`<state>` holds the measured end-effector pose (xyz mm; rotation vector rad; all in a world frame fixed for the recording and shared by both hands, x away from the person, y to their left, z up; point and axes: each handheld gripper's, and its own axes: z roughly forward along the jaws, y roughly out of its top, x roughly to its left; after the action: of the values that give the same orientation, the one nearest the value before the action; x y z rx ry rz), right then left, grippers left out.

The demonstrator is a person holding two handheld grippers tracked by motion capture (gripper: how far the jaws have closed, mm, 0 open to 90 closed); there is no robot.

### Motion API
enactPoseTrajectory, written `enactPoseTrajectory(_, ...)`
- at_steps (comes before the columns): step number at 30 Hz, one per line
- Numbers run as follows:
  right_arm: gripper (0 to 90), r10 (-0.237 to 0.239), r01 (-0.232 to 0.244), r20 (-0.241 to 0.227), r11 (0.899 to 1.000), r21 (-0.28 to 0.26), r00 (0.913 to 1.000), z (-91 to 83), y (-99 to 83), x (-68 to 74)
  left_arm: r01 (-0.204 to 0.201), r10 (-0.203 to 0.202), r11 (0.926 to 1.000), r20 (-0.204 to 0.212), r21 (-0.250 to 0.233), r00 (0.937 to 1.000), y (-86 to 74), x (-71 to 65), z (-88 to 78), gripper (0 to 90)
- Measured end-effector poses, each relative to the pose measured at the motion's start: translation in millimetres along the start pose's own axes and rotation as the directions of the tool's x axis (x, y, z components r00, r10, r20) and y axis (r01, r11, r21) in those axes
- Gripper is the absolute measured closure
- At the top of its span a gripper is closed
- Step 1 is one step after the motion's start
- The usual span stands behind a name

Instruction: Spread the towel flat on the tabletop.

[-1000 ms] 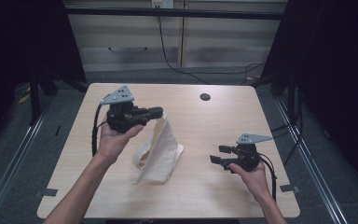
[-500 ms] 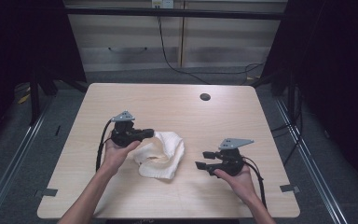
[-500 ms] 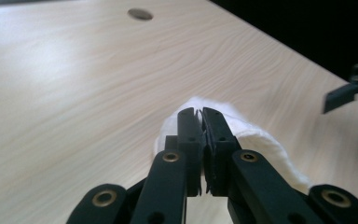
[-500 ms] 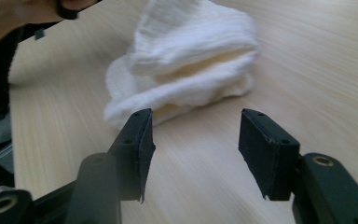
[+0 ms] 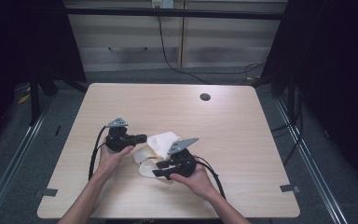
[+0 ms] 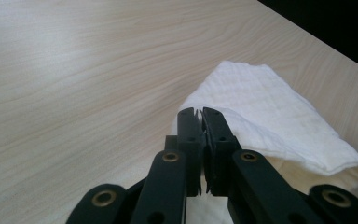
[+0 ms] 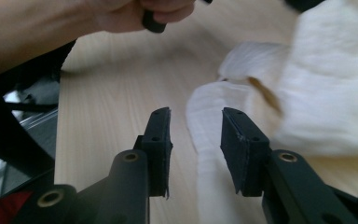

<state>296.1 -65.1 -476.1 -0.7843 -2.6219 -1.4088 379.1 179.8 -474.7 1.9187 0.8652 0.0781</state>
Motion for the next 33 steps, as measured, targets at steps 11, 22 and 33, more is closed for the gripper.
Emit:
enactPoseTrajectory(11, 52.8, -0.046, 0.042, 0.038, 0.995, 0.092, 0.9982, 23.3, -6.8, -6.9, -0.007, 0.007, 1.0, 0.002, 0.004, 1.0, -0.5, -1.1, -1.2, 86.4)
enactPoseTrajectory(22, 77.8, -0.141, 0.126, 0.13, 0.985, 0.117, 0.9814, 20.8, -16.3, -7.4, -0.005, 0.005, 1.0, 0.001, -0.003, 1.0, -0.4, -0.2, -3.0, 86.2)
enactPoseTrajectory(33, 88.5, -0.065, 0.051, 0.143, 0.994, 0.099, 0.9877, -20.6, -34.7, -20.1, 0.008, -0.009, 0.9996, -0.009, -0.026, 0.9999, -0.1, 2.7, -15.9, 86.5)
